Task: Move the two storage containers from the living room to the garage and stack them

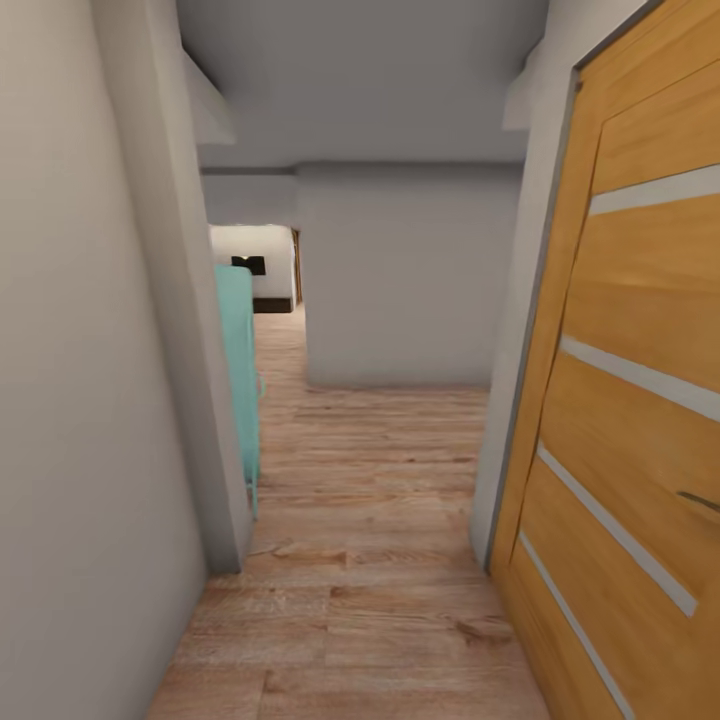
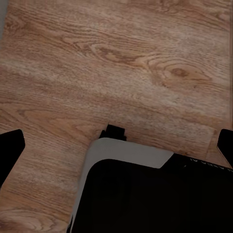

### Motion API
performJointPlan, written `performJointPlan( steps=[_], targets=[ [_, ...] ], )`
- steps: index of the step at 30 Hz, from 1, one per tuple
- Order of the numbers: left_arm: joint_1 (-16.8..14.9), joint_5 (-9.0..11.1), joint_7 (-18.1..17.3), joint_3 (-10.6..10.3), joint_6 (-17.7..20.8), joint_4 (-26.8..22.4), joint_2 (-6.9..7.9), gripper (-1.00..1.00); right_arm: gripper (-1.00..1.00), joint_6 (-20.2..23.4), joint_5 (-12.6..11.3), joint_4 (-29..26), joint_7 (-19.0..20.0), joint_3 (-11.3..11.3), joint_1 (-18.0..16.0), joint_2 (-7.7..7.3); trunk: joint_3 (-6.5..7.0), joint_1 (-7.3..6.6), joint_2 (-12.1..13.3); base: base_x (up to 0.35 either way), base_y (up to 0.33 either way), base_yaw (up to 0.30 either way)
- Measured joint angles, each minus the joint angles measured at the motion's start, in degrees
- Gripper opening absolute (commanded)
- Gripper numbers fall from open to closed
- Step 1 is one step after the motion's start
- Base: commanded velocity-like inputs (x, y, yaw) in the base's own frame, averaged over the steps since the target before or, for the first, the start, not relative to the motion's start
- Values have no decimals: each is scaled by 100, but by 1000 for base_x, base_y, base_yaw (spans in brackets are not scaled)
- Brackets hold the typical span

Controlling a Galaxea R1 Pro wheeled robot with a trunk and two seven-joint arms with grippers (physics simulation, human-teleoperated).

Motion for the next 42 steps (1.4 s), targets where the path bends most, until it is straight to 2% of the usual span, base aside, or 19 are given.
performJointPlan(
  steps=[42],
  targets=[
    [0,0,0,-2,-22,0,0,100,100,9,16,0,8,4,0,15,0,0,0,325,0,0]
  ],
)
